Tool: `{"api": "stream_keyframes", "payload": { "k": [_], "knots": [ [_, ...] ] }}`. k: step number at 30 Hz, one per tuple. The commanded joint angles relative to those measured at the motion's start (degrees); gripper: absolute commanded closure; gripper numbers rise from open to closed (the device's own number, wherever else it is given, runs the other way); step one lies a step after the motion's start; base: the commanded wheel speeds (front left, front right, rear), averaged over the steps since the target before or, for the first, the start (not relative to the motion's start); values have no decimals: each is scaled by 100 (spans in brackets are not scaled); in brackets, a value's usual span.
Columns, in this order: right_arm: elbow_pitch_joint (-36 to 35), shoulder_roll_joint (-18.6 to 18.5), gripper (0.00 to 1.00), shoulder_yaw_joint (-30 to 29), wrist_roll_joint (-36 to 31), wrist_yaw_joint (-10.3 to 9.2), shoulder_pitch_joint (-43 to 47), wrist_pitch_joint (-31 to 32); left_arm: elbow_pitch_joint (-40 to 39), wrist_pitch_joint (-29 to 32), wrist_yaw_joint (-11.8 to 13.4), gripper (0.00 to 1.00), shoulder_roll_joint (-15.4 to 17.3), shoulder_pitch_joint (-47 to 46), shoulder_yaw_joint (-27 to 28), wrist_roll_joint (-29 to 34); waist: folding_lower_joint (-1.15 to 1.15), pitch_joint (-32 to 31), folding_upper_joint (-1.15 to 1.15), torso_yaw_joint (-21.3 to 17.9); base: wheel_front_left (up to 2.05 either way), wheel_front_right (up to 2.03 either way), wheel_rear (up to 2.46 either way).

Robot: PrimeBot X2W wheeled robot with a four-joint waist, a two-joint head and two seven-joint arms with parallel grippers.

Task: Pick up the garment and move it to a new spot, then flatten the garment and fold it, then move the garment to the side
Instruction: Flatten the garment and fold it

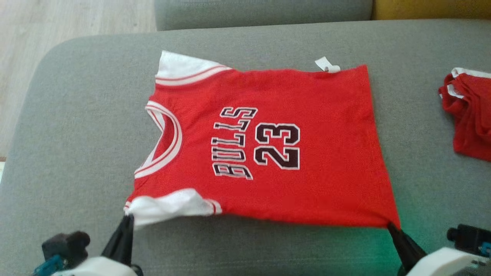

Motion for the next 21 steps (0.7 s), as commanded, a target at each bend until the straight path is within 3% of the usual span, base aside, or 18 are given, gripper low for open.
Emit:
{"api": "stream_keyframes", "payload": {
  "k": [1, 11, 21],
  "knots": [
    [-389, 6, 100, -51, -122, -4, 19, 201, -343, 111, 69, 100, 63, -70, 207, -54, 1, -34, 0, 7, 0, 0, 0],
    [-786, 266, 100, -492, -354, -4, 124, 1002, -591, 281, 111, 100, 149, -60, 202, -56, 1, 12, 0, 7, 0, 0, 0],
    [-573, 301, 100, -562, -375, -4, -946, 1437, 120, 252, -394, 100, 443, -1349, 173, -77, 1, 546, 0, -148, 0, 0, 0]
  ]
}}
